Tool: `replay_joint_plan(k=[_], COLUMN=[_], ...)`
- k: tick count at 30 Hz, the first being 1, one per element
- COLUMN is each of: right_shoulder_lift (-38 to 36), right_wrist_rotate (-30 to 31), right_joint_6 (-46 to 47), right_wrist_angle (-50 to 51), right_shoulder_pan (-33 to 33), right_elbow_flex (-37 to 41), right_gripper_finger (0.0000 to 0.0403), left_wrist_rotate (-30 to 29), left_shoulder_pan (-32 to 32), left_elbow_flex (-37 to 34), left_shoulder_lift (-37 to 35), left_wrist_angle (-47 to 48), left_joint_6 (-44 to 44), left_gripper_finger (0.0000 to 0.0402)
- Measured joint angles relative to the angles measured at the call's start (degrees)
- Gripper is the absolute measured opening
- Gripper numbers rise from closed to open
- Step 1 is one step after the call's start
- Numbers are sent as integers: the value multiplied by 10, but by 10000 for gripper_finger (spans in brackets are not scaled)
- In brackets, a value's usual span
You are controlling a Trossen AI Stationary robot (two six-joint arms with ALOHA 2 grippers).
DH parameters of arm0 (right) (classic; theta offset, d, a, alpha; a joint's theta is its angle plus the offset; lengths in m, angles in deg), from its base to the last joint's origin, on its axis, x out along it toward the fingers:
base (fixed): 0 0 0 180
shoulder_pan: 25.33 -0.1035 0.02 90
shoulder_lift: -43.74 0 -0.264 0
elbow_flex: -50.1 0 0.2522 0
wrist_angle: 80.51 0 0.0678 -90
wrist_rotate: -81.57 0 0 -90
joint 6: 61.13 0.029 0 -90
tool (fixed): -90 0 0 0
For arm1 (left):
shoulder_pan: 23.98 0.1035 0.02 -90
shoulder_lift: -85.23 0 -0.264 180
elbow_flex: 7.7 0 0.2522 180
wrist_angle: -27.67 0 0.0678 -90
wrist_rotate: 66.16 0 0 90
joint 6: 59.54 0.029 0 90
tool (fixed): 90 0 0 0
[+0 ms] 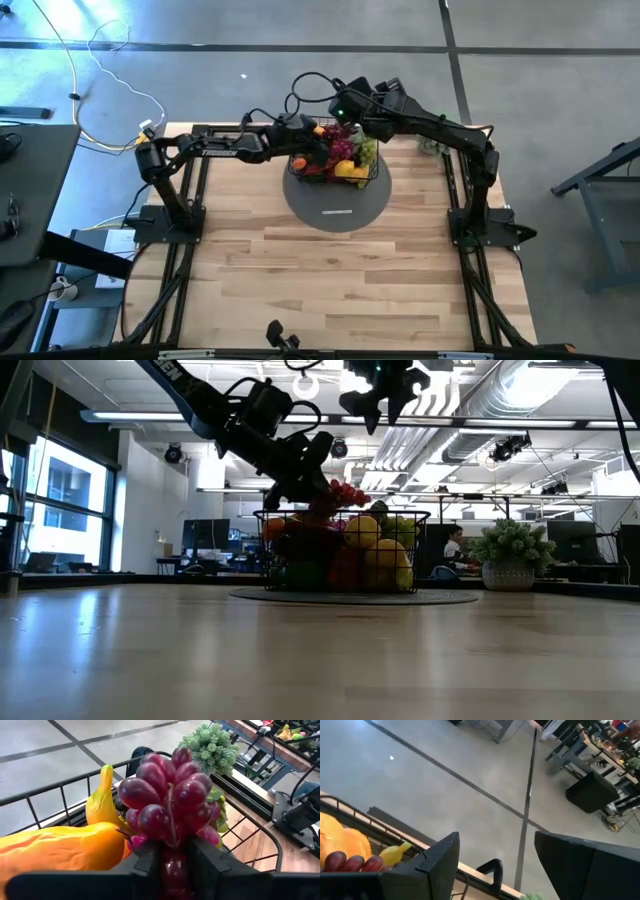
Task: Build produce basket
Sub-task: Put the red grapes into the wire basket
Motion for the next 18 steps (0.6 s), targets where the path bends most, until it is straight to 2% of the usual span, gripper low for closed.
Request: replay_joint_plan(k=[9, 14, 18], right_shoulder_lift=[0, 0, 0], right_wrist_rotate=[-64, -77, -84], right_joint_6=[-58, -84, -94], right_wrist_angle=[0, 0, 0], right_shoulder_pan=[24, 32, 36], right_elbow_flex=[0, 0, 0], right_gripper_finger=[240, 240, 240], left_wrist_rotate=[2, 1, -3], left_shoulder_pan=[0, 0, 4], left_elbow_flex=[3, 58, 103], left_shoulder_lift=[0, 0, 0], left_wrist_angle=[6, 90, 160], left_joint_6=[-44, -44, -24], left_gripper_finger=[163, 204, 221])
